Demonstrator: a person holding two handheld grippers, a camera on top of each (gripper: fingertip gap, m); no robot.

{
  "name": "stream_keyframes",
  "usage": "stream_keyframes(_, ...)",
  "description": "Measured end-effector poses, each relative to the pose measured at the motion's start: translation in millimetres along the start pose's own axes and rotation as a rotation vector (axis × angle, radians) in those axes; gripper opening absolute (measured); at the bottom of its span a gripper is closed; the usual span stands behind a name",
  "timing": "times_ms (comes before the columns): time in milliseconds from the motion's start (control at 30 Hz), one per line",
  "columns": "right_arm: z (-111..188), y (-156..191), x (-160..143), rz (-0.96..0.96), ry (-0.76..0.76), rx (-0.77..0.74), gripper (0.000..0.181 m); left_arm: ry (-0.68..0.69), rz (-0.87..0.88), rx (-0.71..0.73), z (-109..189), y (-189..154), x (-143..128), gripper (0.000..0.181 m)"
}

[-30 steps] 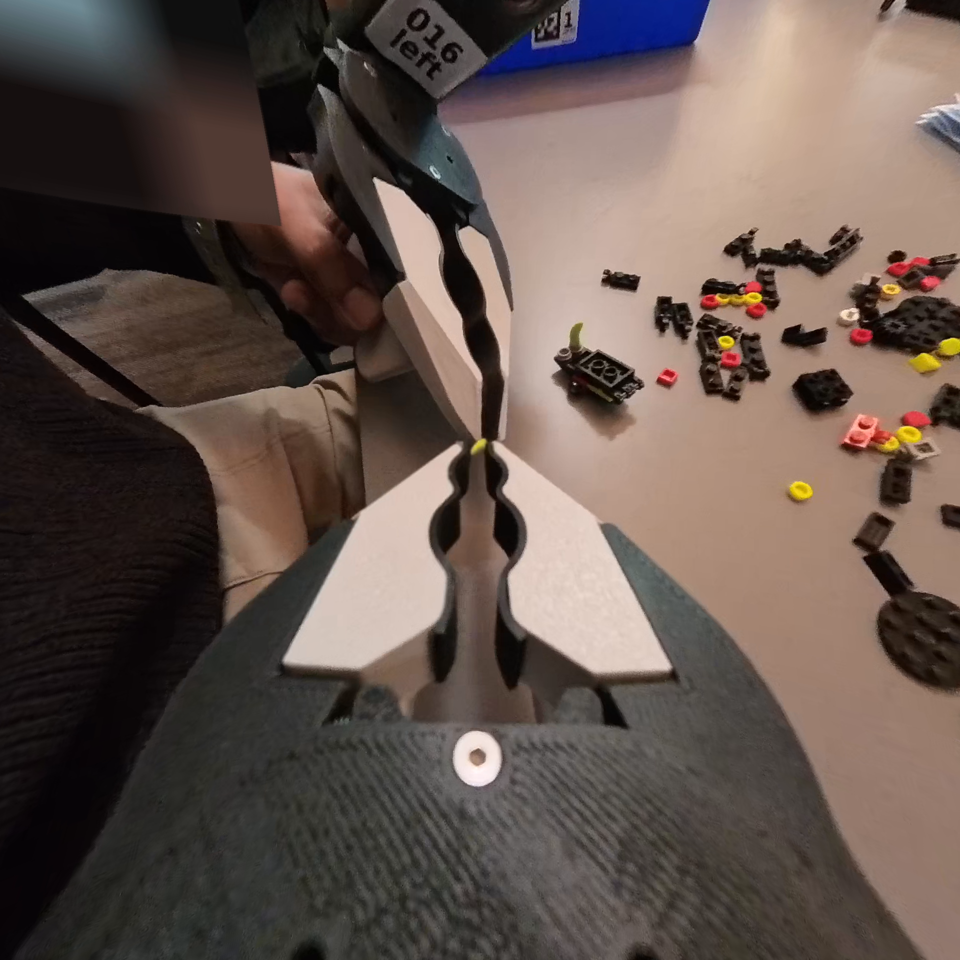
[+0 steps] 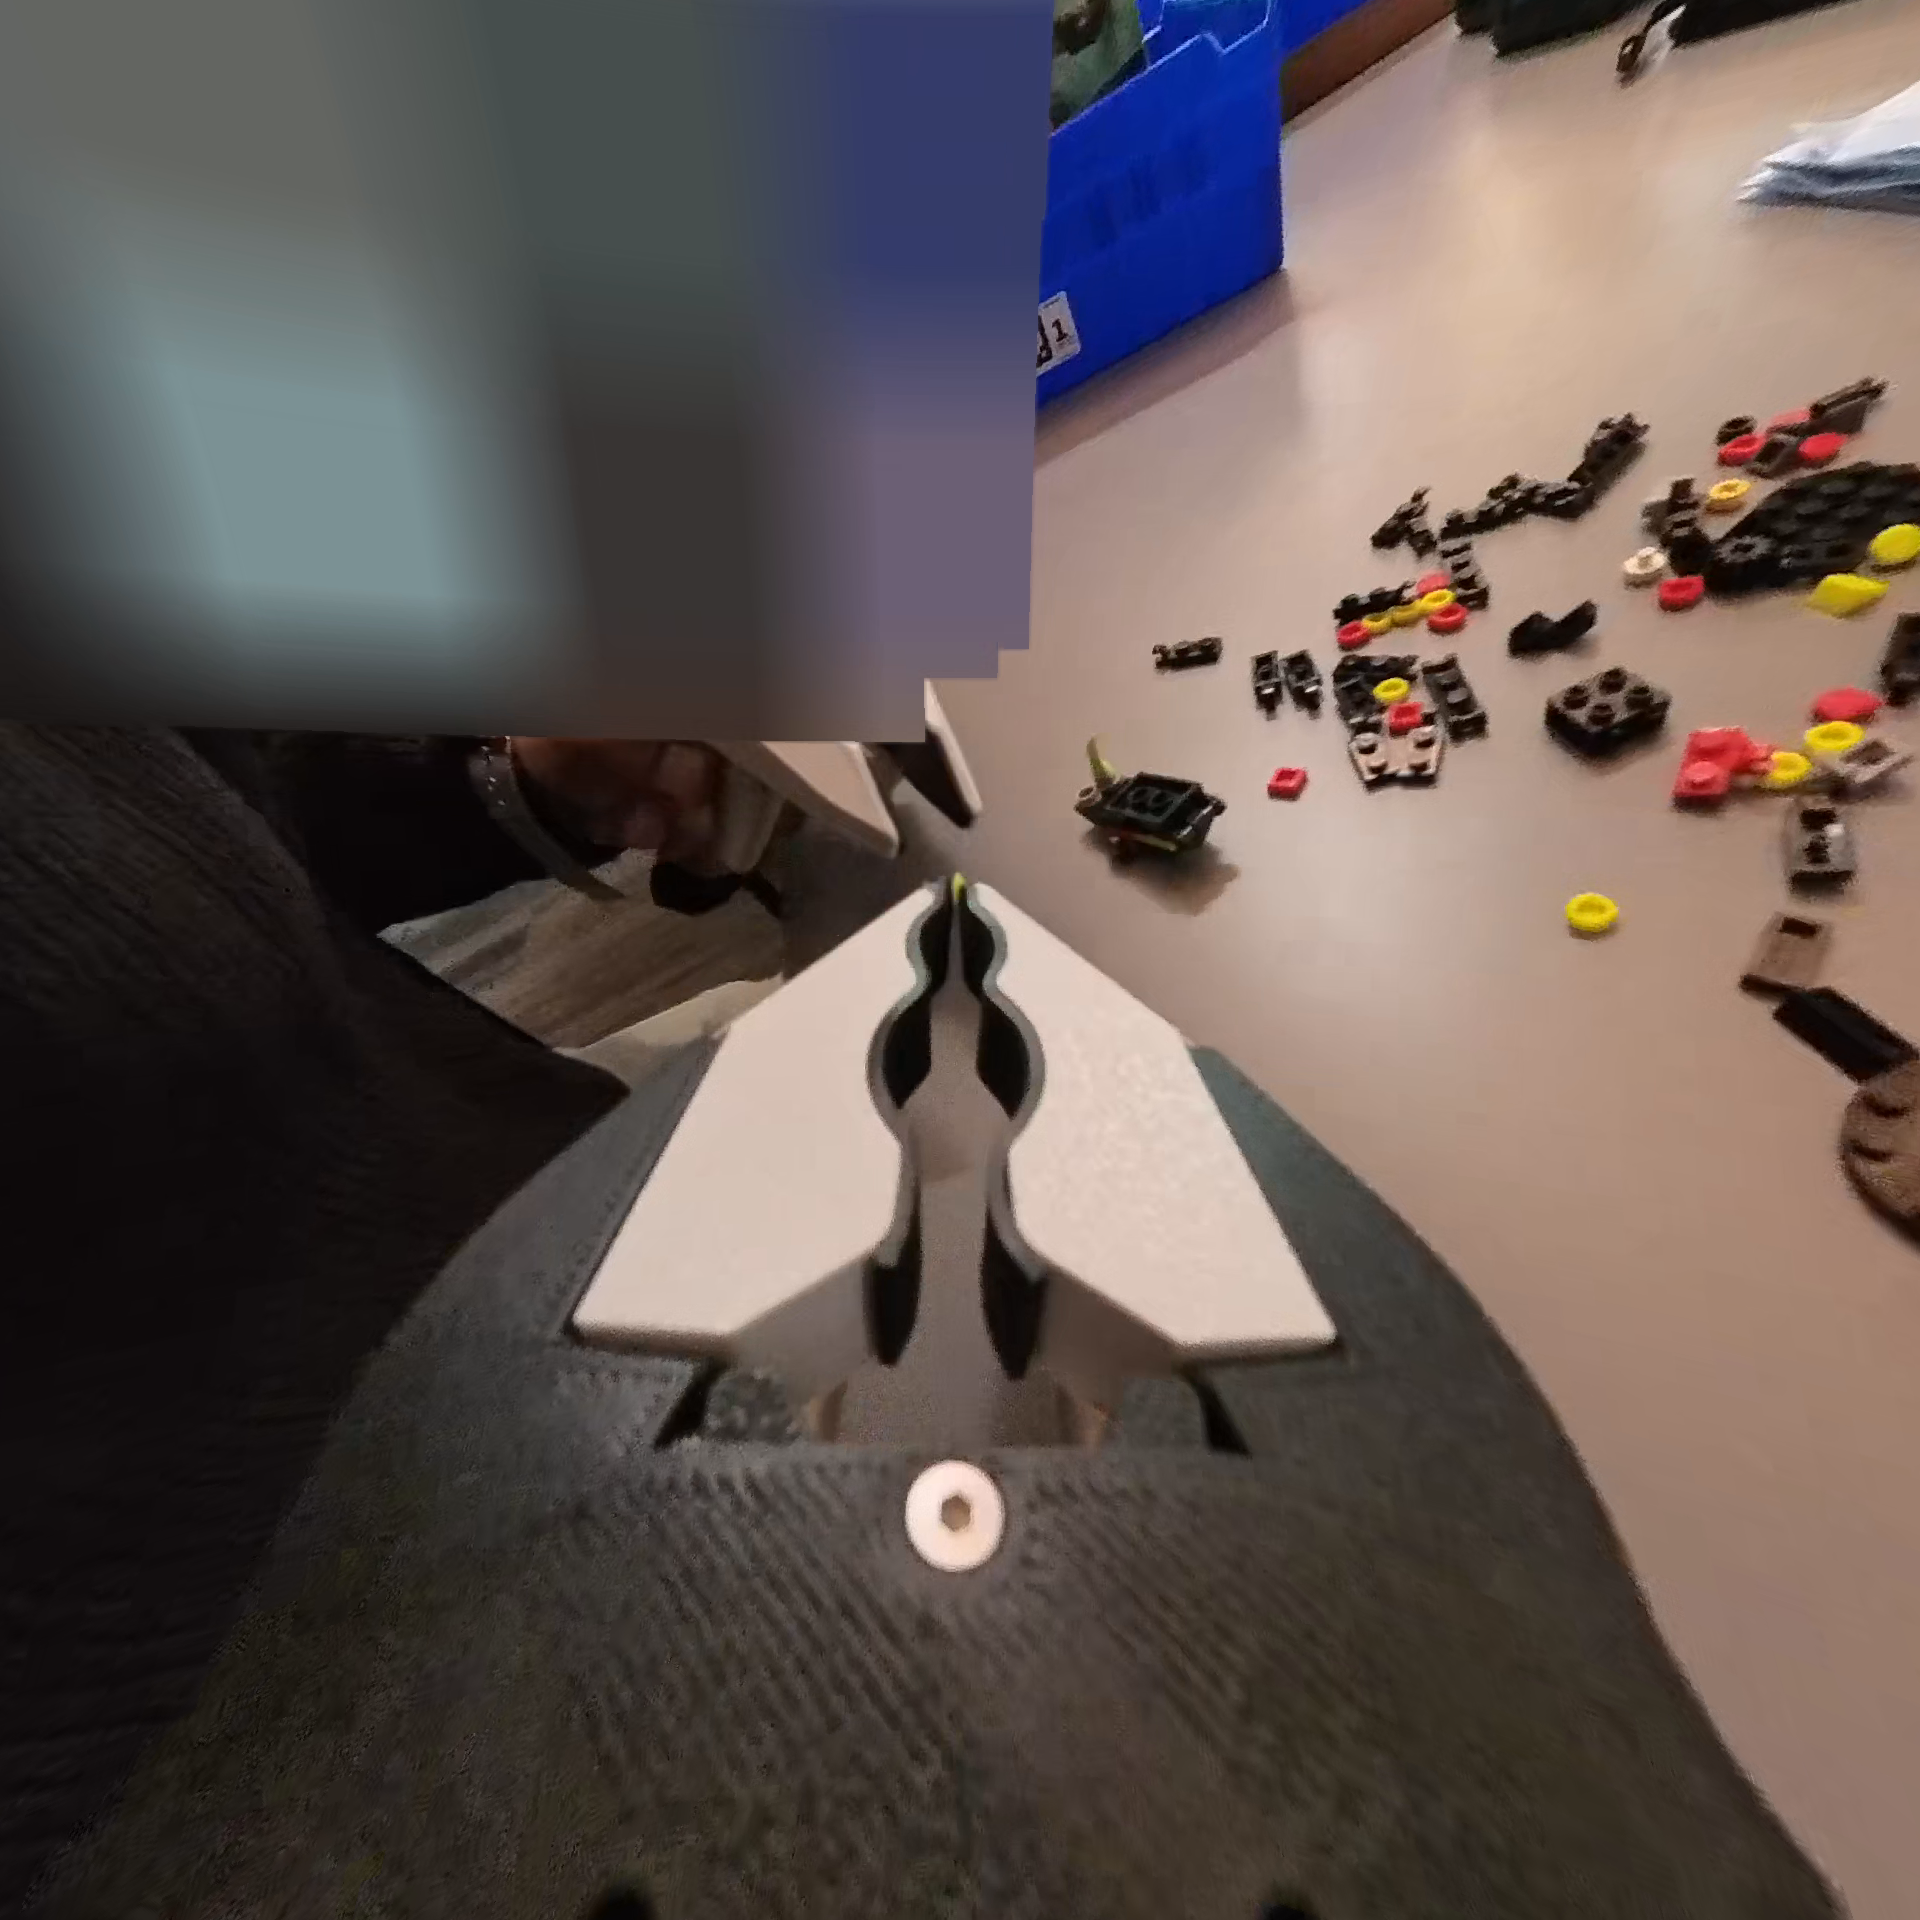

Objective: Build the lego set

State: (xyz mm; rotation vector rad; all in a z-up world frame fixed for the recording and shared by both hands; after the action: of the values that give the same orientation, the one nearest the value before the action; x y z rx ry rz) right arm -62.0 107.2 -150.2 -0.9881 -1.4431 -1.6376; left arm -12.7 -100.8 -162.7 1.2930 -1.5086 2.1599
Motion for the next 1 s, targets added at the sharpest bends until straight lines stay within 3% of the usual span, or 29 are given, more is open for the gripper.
stream_keyframes(100,-6.0,-6.7,6.2,0.043,0.011,0.006,0.0,-0.041,-0.005,0.063,14.2,10.0,9.4,0.012)
stream_keyframes(233,-19.1,-5.7,15.3,0.184,0.091,0.06,0.0,0.048,-0.134,0.144,24.6,26.9,25.1,0.021)
stream_keyframes(367,-31.5,-2.0,26.7,0.413,0.182,0.093,0.0,0.257,-0.391,0.161,8.6,39.5,39.2,0.041)
stream_keyframes(467,-37.5,-2.8,36.5,0.511,0.211,0.111,0.0,0.349,-0.534,0.08,-10.9,38.9,41.7,0.049)
stream_keyframes(633,-41.2,-14.5,44.8,0.535,0.217,0.12,0.0,0.45,-0.687,0.074,-28.4,45.0,43.3,0.049)
stream_keyframes(1000,-43.6,-22.4,40.7,0.446,0.223,0.165,0.0,0.51,-0.679,0.084,-24.2,44.2,30.1,0.05)
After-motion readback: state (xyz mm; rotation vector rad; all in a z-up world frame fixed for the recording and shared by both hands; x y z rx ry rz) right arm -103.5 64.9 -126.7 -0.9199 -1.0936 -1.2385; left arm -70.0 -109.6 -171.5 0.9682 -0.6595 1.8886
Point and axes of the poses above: each gripper's, where its closed fingertips meet, z back along the fingers, x out of its top, y = z × x across the jaws, the point moved 10 cm from there along z, back along the fingers, and after that the axes turned 12 degrees about -y, right-handed, at the moved point
